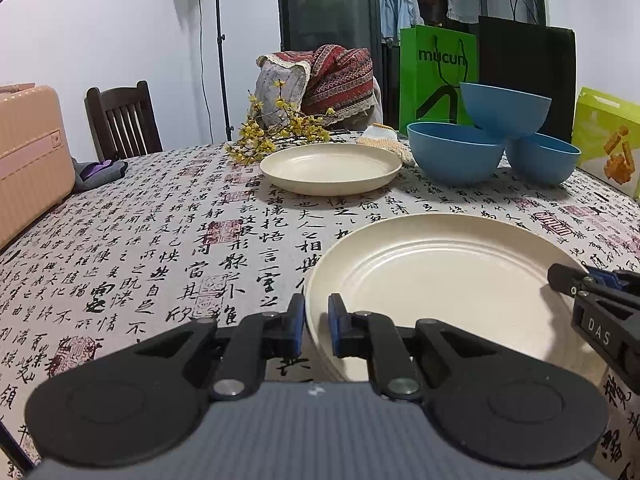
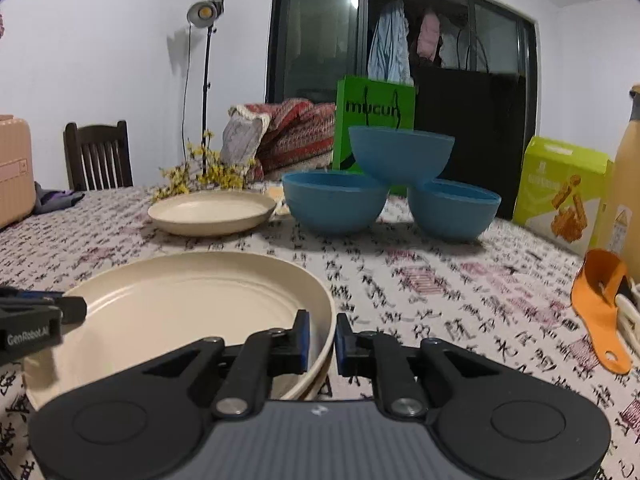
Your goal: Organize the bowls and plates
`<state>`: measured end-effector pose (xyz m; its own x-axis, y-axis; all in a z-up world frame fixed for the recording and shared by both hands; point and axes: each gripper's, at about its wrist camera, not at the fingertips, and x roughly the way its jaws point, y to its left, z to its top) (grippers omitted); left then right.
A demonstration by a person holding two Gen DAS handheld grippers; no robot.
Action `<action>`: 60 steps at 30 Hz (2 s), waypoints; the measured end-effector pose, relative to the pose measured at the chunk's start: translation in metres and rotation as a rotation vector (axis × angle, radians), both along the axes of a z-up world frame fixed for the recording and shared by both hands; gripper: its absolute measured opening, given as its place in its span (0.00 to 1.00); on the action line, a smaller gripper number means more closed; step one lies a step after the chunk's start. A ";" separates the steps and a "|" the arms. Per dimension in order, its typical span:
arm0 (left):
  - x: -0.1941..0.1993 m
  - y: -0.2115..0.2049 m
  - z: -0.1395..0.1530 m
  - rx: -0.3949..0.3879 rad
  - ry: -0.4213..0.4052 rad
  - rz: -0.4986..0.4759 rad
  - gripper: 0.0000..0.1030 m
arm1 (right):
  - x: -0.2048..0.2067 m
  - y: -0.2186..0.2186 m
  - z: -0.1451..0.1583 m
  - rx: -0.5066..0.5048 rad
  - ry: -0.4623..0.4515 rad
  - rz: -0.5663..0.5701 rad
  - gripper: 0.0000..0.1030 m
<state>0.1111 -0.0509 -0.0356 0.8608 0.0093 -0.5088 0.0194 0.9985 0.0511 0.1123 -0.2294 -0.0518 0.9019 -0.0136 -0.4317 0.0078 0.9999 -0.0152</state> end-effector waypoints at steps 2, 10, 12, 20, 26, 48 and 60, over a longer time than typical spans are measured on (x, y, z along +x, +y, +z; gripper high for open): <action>-0.001 0.000 0.000 -0.005 -0.004 0.002 0.13 | 0.002 -0.001 0.000 0.007 0.011 0.004 0.13; -0.001 0.007 0.003 -0.053 0.001 -0.003 0.13 | 0.005 -0.012 -0.002 0.098 0.040 0.030 0.19; 0.000 0.009 0.004 -0.067 0.003 -0.003 0.15 | 0.004 -0.018 -0.002 0.135 0.036 0.026 0.19; -0.003 0.015 0.008 -0.082 -0.019 -0.004 0.48 | -0.007 -0.022 0.000 0.170 -0.039 0.044 0.48; -0.008 0.019 0.012 -0.077 -0.053 -0.004 0.78 | -0.013 -0.023 0.002 0.174 -0.080 0.065 0.69; -0.021 0.045 0.025 -0.087 -0.107 -0.038 1.00 | -0.019 -0.023 0.004 0.195 -0.103 0.115 1.00; -0.014 0.065 0.037 -0.075 -0.102 -0.048 1.00 | -0.011 -0.026 0.006 0.214 -0.061 0.070 1.00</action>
<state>0.0975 0.0142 0.0014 0.9067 -0.0676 -0.4164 0.0654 0.9977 -0.0196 0.1015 -0.2556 -0.0462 0.9221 0.1357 -0.3624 -0.0673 0.9784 0.1952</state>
